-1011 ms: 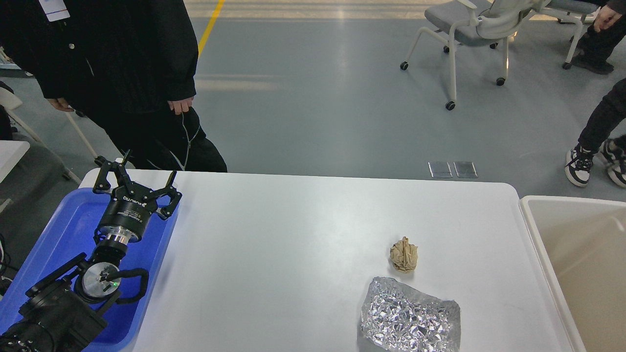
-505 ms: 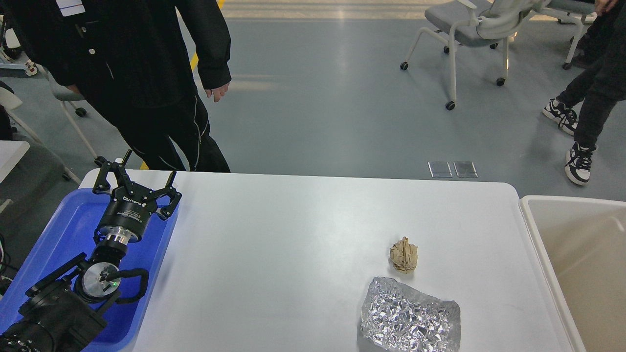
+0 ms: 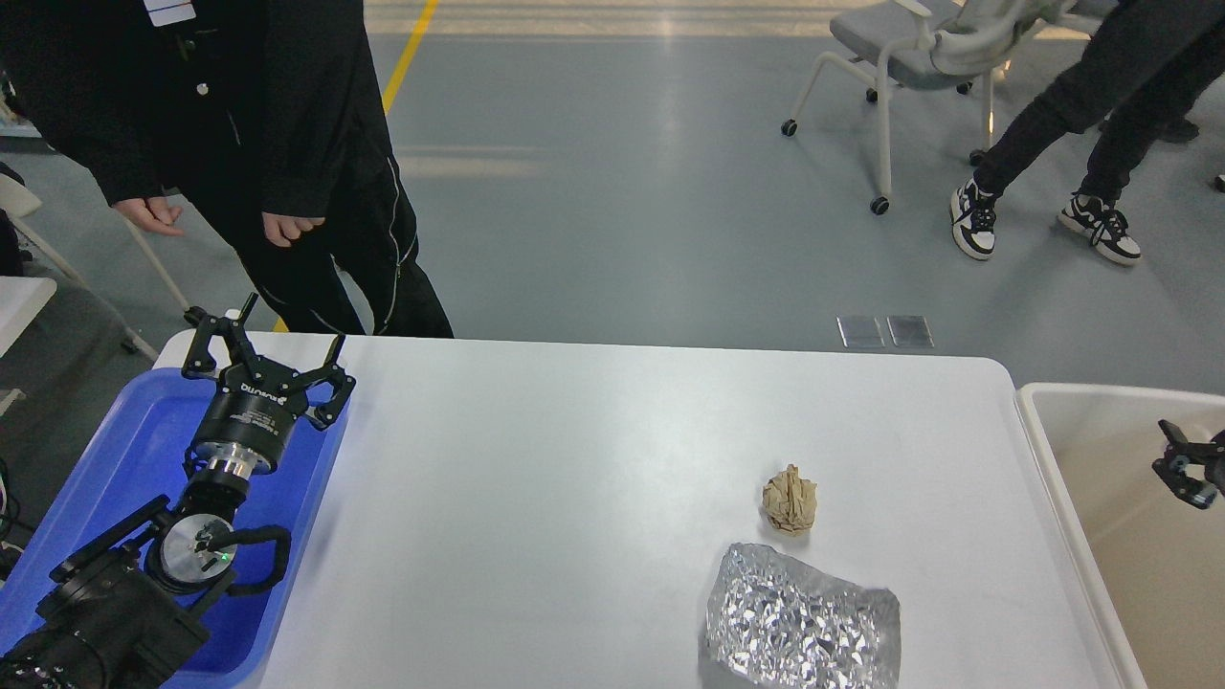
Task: Tidy desktop
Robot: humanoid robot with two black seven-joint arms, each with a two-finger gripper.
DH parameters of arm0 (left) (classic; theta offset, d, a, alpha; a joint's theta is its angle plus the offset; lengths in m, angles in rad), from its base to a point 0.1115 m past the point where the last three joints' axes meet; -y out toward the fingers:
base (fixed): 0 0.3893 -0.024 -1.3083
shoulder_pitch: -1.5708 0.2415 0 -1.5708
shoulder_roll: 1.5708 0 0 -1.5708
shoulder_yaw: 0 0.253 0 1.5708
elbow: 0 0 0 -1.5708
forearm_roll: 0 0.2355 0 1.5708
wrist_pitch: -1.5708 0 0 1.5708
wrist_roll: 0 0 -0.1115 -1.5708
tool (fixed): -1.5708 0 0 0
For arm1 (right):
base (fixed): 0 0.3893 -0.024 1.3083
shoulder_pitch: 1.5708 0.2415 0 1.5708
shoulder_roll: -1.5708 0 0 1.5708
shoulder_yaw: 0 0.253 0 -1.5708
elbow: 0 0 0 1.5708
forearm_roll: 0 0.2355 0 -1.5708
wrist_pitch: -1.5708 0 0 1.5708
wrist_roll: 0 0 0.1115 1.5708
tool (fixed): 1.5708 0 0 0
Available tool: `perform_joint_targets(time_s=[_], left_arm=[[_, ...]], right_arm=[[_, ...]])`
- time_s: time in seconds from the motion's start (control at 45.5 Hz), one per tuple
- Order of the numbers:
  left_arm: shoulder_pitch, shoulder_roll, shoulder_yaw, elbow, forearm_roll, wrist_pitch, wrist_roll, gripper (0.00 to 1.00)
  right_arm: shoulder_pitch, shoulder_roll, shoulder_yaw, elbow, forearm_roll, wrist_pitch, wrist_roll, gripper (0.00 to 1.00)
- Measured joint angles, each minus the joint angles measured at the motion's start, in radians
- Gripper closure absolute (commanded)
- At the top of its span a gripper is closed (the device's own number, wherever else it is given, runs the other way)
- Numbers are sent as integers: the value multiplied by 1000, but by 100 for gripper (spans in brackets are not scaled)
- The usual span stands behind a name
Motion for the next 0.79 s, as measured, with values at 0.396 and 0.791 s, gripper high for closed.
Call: perform_joint_targets(time_s=[0.396,0.791], left_arm=[[0,0,0,0,0,0,0,0],[0,0,0,0,0,0,0,0]], right_arm=[[-74,208,229,176,-207,18,91,0],[-100,369,323,203,-345,-17,190,0]])
